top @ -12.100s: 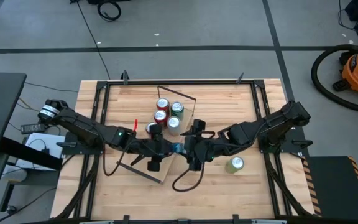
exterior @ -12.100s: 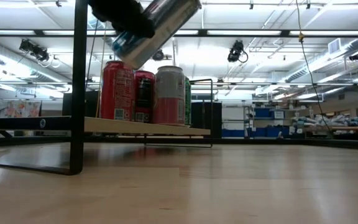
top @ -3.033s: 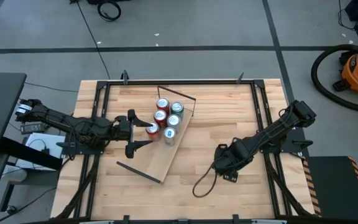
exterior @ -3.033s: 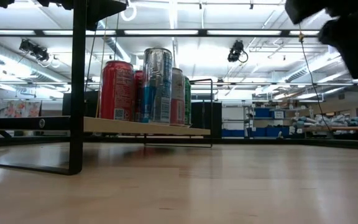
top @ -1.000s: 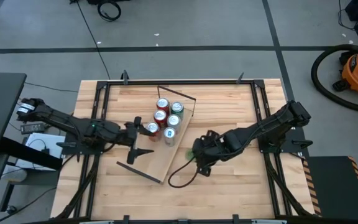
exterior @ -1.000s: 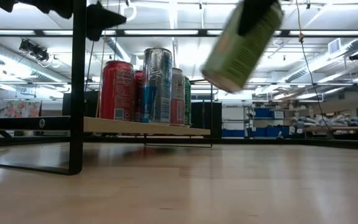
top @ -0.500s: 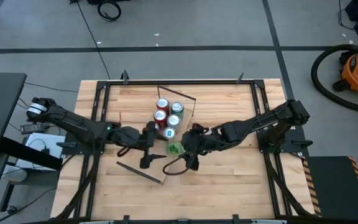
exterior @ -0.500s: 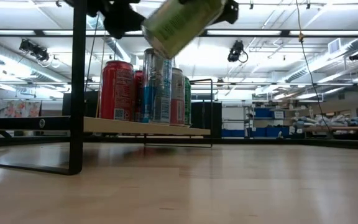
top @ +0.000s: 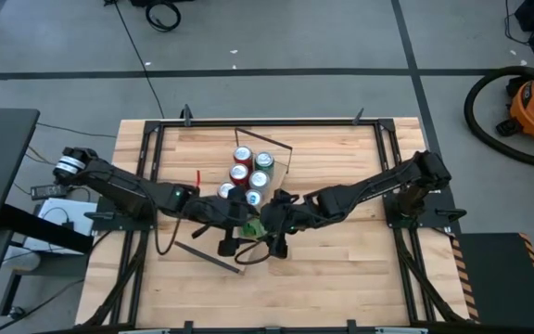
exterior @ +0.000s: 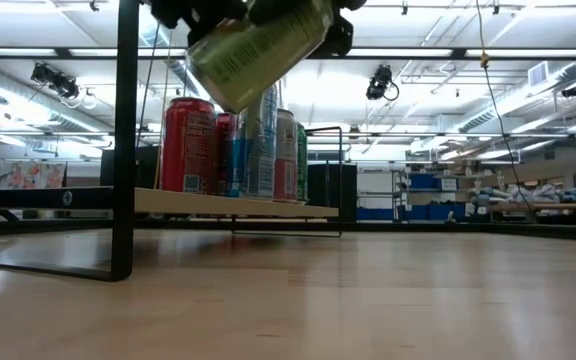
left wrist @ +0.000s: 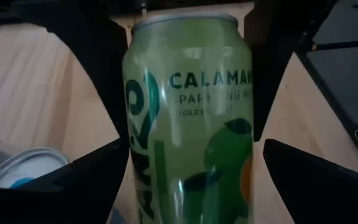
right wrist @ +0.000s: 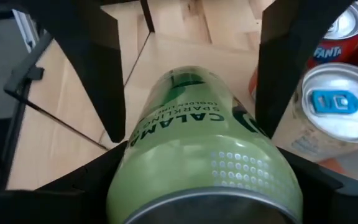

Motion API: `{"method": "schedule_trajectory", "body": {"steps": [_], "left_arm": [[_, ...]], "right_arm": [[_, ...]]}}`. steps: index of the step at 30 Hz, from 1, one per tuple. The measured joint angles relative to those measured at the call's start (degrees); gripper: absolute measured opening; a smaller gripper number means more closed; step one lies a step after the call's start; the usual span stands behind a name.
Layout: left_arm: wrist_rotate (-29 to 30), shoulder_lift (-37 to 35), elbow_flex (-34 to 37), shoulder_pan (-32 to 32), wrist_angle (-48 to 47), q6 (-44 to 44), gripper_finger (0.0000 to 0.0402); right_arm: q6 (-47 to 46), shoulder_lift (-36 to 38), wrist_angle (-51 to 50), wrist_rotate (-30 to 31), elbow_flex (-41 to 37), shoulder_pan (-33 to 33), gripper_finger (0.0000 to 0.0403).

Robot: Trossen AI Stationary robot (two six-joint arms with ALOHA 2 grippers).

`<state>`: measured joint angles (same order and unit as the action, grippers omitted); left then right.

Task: Place canned beverage on shelf
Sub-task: Put the light green soda can on the shelf

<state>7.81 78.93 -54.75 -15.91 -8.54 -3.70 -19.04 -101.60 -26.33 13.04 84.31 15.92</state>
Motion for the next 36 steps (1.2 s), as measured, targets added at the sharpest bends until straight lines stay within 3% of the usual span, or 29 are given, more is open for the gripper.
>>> {"method": "schedule_trajectory", "body": {"steps": [10, 18, 26, 36], "left_arm": [[-0.02, 0.62, -0.41, 0.32, -7.11, -3.79, 0.0381], [-0.06, 0.60, -0.41, 0.31, -7.71, -3.68, 0.0297], [2.38, 0.55, 1.16, -0.52, -8.03, -2.52, 0.0297], [5.44, -4.65, 10.20, -2.84, 2.28, -3.07, 0.0297]], "right_arm": [[4.01, 0.06, 2.61, 1.98, 0.09, 0.00, 0.0321], [6.00, 0.11, 4.66, 1.90, 0.11, -0.20, 0.0329], [3.97, 1.77, 3.95, 1.24, 0.13, -0.03, 0.0366], [2.04, 3.96, -1.28, 5.13, 0.06, 3.25, 0.0372]]}}
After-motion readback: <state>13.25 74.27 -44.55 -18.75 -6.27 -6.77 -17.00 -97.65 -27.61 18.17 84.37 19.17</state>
